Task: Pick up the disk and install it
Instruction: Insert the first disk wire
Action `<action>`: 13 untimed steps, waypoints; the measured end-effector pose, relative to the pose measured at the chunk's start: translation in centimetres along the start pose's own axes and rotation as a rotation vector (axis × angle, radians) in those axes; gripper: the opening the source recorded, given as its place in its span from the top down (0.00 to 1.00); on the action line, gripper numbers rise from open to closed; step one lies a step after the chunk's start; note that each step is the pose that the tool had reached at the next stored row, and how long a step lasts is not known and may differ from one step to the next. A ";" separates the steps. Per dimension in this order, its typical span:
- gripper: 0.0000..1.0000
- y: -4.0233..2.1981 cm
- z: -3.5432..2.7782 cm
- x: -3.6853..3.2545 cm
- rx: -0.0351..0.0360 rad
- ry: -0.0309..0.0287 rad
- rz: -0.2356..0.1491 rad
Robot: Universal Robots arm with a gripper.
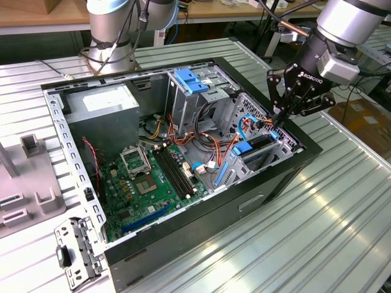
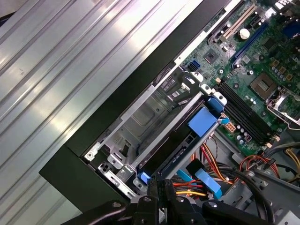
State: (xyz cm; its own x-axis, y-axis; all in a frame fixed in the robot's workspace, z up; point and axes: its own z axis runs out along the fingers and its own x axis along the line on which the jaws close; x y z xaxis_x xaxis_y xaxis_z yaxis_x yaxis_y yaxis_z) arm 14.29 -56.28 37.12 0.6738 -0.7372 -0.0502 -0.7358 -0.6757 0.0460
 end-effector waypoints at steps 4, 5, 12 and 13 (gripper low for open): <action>0.83 0.23 0.02 -0.21 0.0000 0.0001 0.000; 0.83 0.26 0.03 -0.24 0.0000 0.0000 0.000; 0.83 0.53 0.06 -0.48 0.0000 0.0000 0.000; 0.83 0.54 0.08 -0.49 0.0000 0.0000 0.000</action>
State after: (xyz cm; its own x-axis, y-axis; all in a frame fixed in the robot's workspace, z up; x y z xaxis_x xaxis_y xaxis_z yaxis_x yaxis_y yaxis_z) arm 13.56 -56.28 37.10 0.6739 -0.7371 -0.0501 -0.7357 -0.6757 0.0460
